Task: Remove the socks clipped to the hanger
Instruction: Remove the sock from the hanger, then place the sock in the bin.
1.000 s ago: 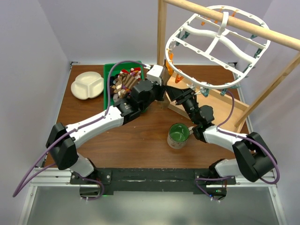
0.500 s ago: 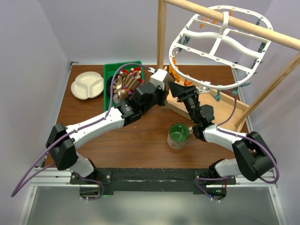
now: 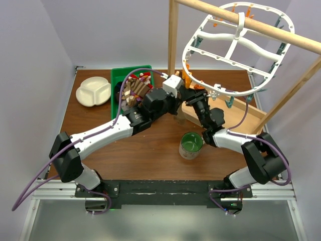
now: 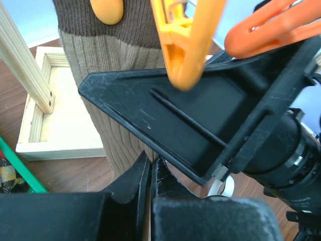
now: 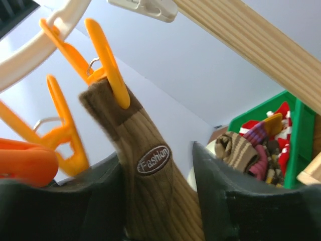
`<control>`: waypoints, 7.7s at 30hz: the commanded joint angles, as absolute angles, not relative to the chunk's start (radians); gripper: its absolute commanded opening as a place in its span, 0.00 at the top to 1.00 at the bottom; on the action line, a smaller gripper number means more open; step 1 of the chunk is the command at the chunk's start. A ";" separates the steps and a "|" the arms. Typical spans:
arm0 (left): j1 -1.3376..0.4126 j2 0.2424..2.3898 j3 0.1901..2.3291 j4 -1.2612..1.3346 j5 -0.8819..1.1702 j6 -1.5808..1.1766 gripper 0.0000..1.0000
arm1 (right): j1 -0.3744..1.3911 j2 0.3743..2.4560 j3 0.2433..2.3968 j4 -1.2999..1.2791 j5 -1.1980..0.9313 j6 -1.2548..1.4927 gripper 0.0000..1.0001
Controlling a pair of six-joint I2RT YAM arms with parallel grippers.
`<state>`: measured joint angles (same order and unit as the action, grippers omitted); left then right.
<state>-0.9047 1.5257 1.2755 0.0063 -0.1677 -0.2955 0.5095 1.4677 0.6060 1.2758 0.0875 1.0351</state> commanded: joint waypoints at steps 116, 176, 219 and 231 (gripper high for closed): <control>-0.454 1.902 1.678 0.831 1.042 -0.905 0.53 | 0.465 1.562 0.770 1.520 -0.374 1.431 0.89; -0.443 1.649 1.405 0.557 0.831 -0.574 0.32 | 0.466 1.571 0.600 1.626 -0.387 1.459 0.89; -0.396 1.508 1.259 0.328 0.525 -0.525 1.00 | 0.465 1.503 0.600 1.464 -0.364 1.362 0.42; -0.197 1.594 1.469 0.238 0.541 -0.595 1.00 | 0.466 1.235 0.538 1.046 -0.222 1.123 0.40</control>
<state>-0.2592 1.5471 1.3518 0.2459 0.5278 -0.5575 0.4644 1.3025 0.5488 1.1790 -0.2844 1.2419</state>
